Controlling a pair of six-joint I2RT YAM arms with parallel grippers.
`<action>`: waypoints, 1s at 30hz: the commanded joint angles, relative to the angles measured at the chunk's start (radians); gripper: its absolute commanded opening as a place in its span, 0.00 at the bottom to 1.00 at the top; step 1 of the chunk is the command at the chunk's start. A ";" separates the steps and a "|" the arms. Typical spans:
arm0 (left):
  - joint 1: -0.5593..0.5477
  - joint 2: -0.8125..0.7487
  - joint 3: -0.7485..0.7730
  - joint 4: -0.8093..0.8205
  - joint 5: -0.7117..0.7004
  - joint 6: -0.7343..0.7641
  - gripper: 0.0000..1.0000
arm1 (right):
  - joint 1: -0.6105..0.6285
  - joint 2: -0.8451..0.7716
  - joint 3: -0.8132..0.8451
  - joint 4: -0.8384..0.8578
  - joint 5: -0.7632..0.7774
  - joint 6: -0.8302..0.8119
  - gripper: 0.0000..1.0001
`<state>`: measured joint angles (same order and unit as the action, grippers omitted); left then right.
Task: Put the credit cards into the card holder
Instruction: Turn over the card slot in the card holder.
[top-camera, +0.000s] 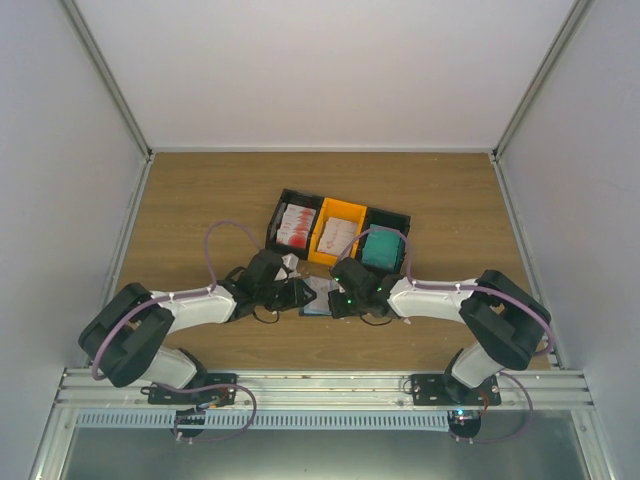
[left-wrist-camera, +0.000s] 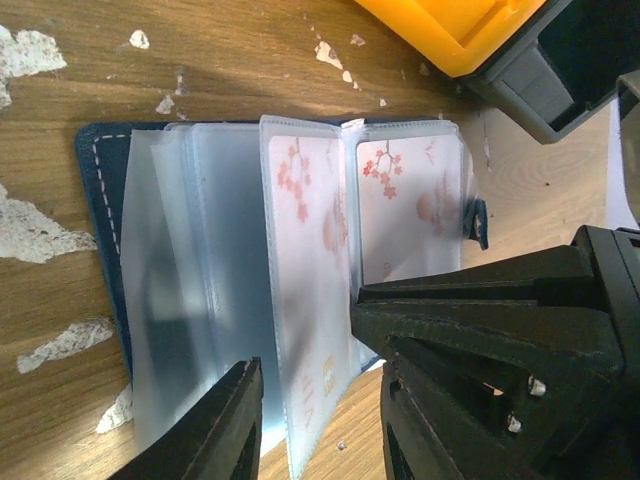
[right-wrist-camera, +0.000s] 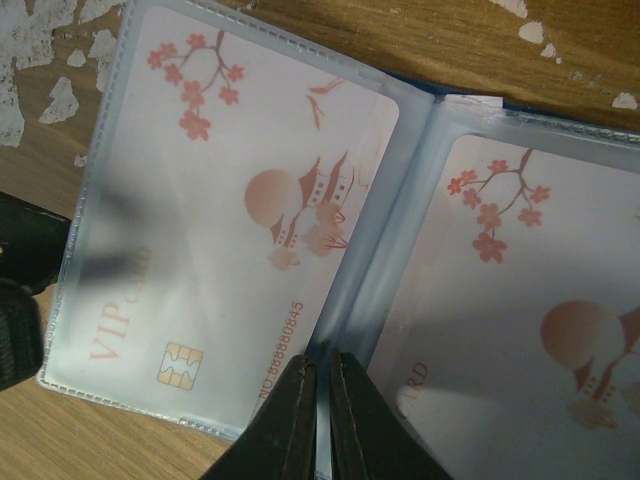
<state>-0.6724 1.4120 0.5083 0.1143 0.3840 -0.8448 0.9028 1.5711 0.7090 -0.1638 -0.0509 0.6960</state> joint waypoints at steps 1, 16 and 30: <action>-0.006 0.023 0.016 0.036 -0.007 0.019 0.36 | 0.008 0.026 -0.002 -0.021 0.017 0.002 0.08; -0.007 0.106 0.059 0.107 0.150 0.068 0.23 | 0.008 0.016 0.017 -0.016 0.007 0.005 0.10; -0.037 0.176 0.138 0.148 0.251 0.108 0.40 | -0.048 -0.246 -0.030 -0.153 0.284 0.115 0.38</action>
<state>-0.6888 1.5482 0.6018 0.2050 0.5907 -0.7662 0.8944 1.3773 0.7067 -0.2394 0.1162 0.7712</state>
